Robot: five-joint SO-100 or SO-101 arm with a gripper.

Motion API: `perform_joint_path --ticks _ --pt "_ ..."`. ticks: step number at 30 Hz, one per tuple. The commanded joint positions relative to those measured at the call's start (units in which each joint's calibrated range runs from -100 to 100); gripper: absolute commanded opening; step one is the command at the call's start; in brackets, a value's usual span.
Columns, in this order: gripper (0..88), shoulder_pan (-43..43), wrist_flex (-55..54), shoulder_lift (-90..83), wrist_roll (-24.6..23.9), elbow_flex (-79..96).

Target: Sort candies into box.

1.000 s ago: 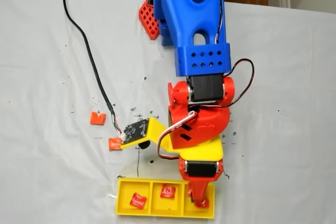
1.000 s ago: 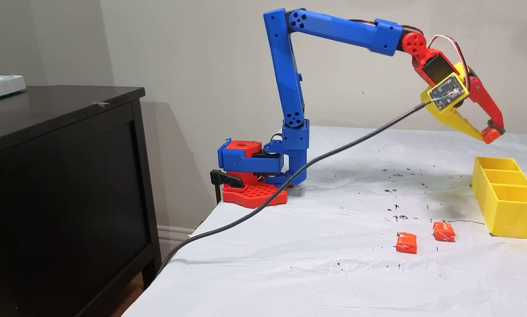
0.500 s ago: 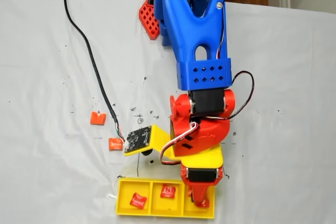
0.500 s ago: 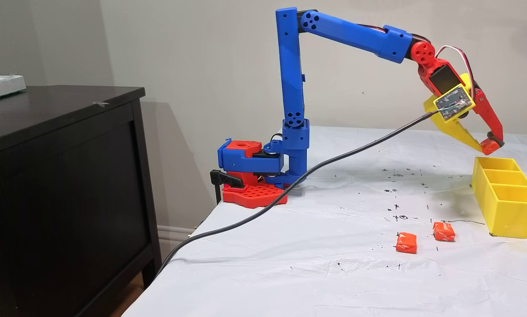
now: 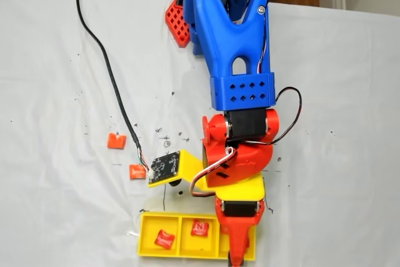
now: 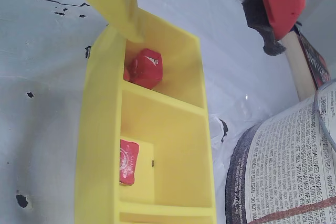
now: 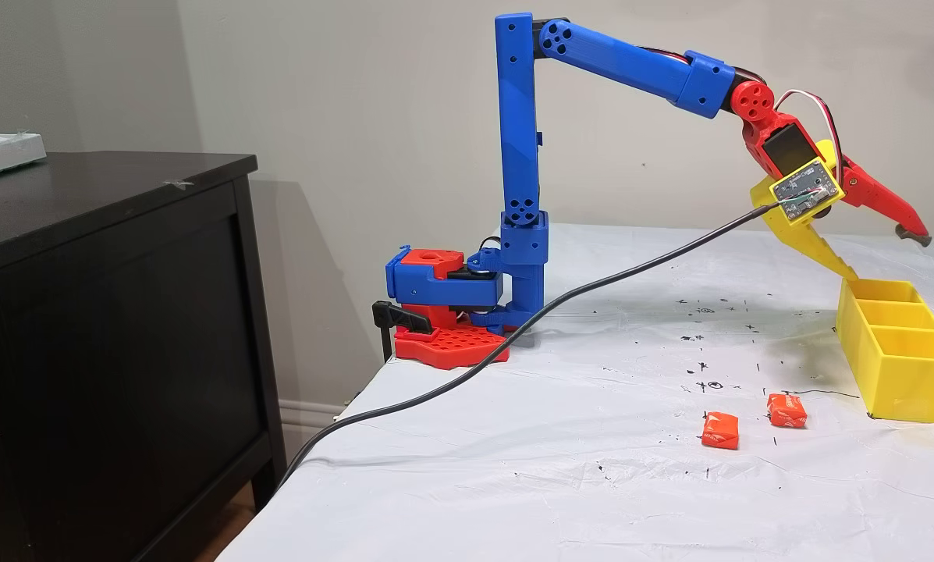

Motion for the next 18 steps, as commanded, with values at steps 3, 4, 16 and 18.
perform_joint_path --ticks 3,4,16,18 --pt "19.5 -0.8 1.1 -1.0 -0.1 -6.5" --pt "17.2 -0.7 2.0 -1.3 -0.1 -6.9" --pt "0.2 3.5 17.3 -0.3 0.6 -18.8" --pt "0.2 5.3 20.5 -1.9 2.1 -18.5"
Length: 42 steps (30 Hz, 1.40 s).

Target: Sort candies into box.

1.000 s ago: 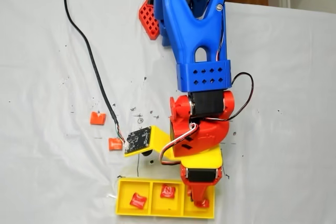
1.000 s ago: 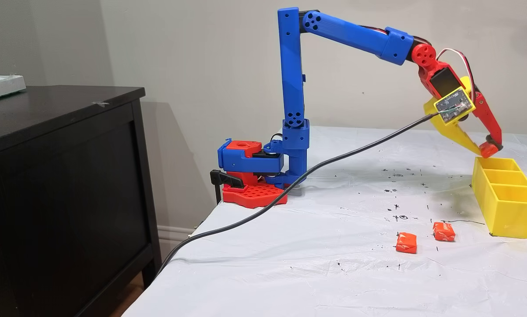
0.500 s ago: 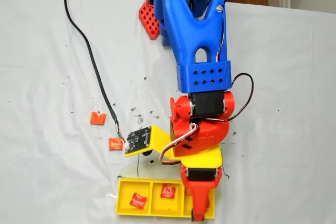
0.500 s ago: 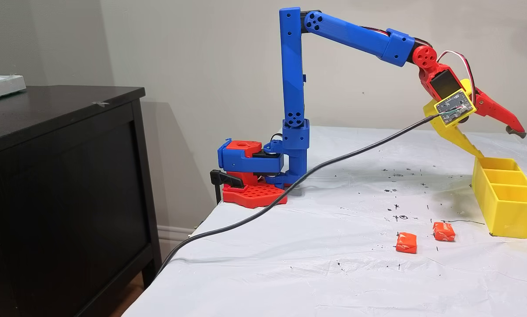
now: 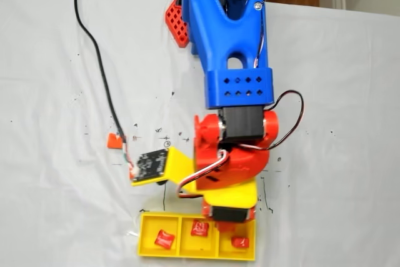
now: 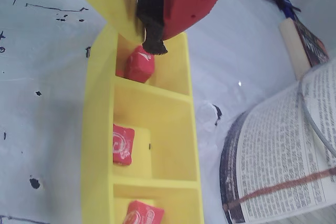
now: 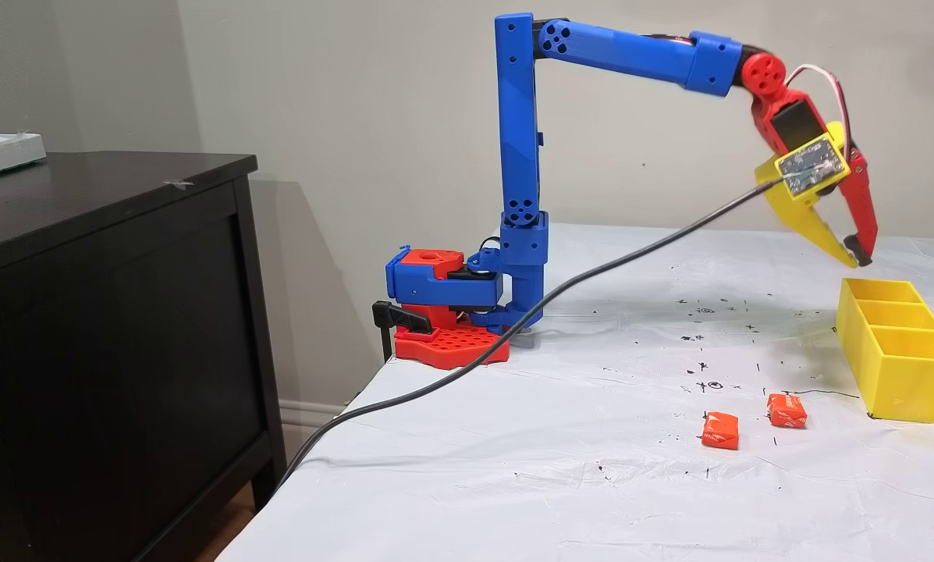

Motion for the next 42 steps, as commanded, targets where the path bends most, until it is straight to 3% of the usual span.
perform_joint_path --ticks 1,5,10,18,22,30,35,42 --pt "0.2 3.0 6.7 -2.9 2.9 -6.3" --pt "0.2 6.6 11.9 -1.9 7.6 -8.8" --pt "0.1 10.2 12.3 0.8 8.9 -10.1" --pt "0.1 16.3 23.6 11.5 15.0 -23.1" --pt "0.2 17.6 22.7 10.8 18.4 -21.6" --pt "11.4 19.5 21.1 7.8 23.5 -12.8" --pt "26.6 20.7 19.6 6.6 25.1 -8.1" --pt "28.5 21.5 18.6 6.2 25.9 -5.0"
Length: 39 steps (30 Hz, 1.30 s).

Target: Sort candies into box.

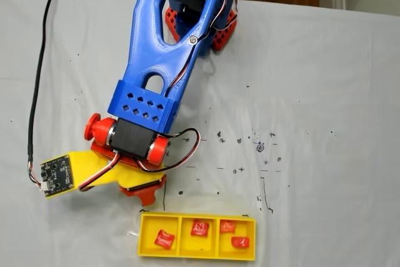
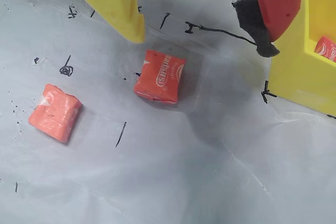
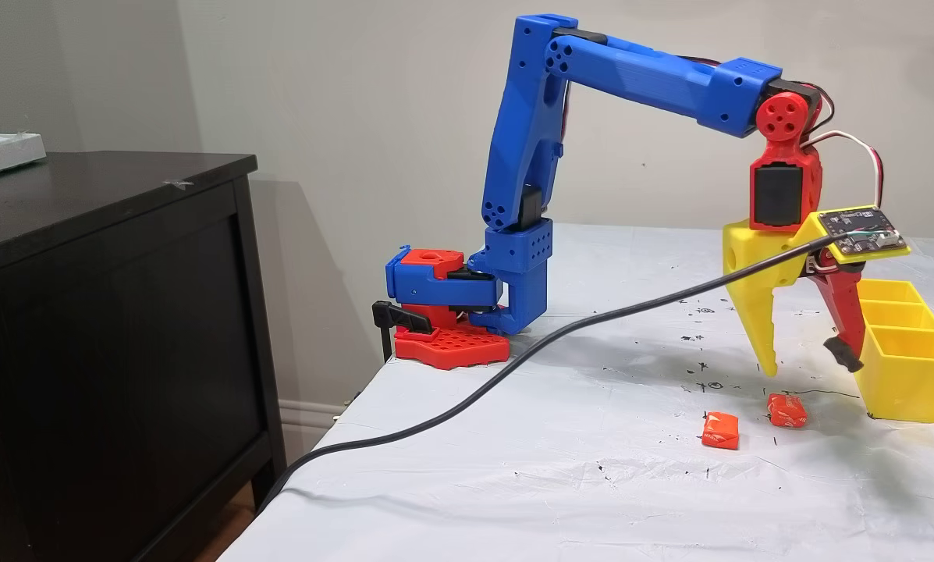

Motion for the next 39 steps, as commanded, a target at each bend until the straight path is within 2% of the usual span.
perform_joint_path --ticks 1,14,21,39 --pt "28.5 0.4 -1.2 -5.8 0.7 0.8" --pt "28.9 2.2 -1.1 1.0 2.4 -4.4" --pt "31.3 2.7 -2.5 0.6 3.4 -1.7" --pt "27.8 3.8 -2.2 1.8 3.8 -0.7"
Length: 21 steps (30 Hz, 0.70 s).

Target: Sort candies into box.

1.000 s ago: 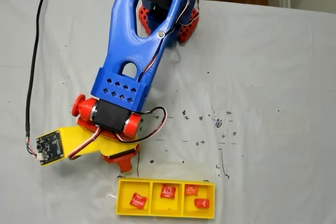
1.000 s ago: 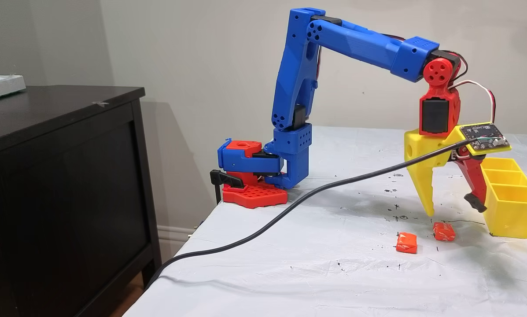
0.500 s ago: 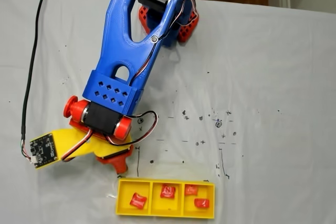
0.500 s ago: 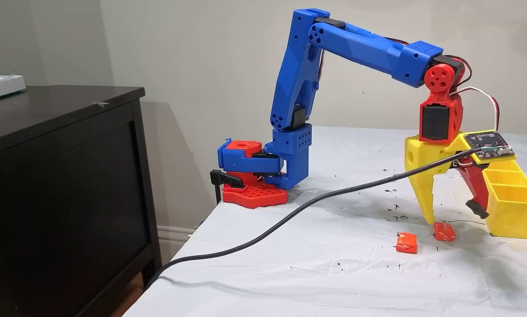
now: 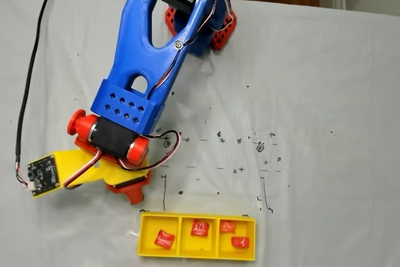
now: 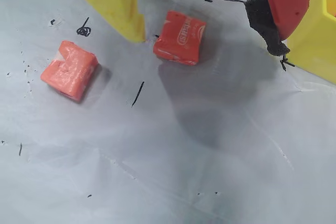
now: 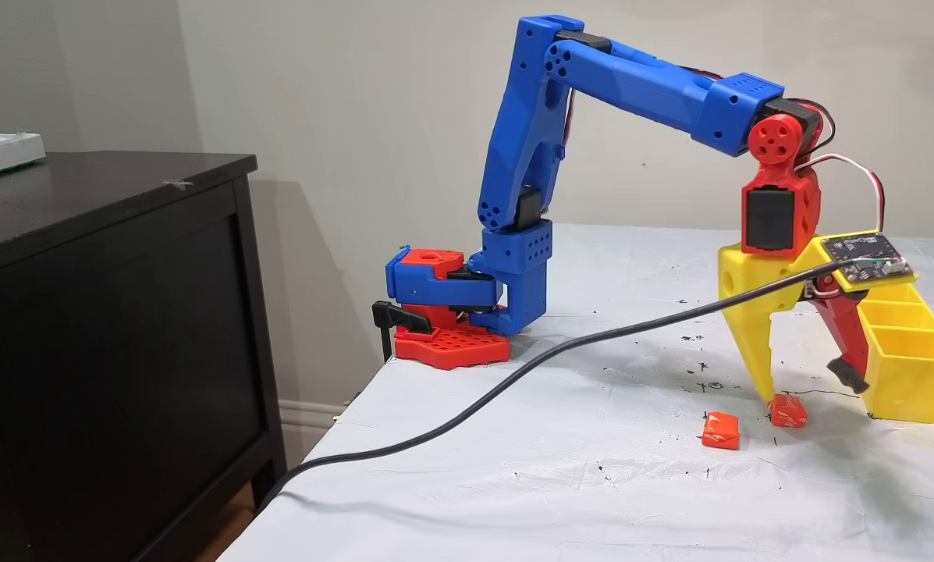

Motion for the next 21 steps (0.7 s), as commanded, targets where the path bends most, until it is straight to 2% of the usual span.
perform_joint_path --ticks 1,21 --pt "27.6 0.0 0.3 -0.8 0.2 -0.6" --pt "25.8 -0.3 0.9 2.2 0.8 -0.1"
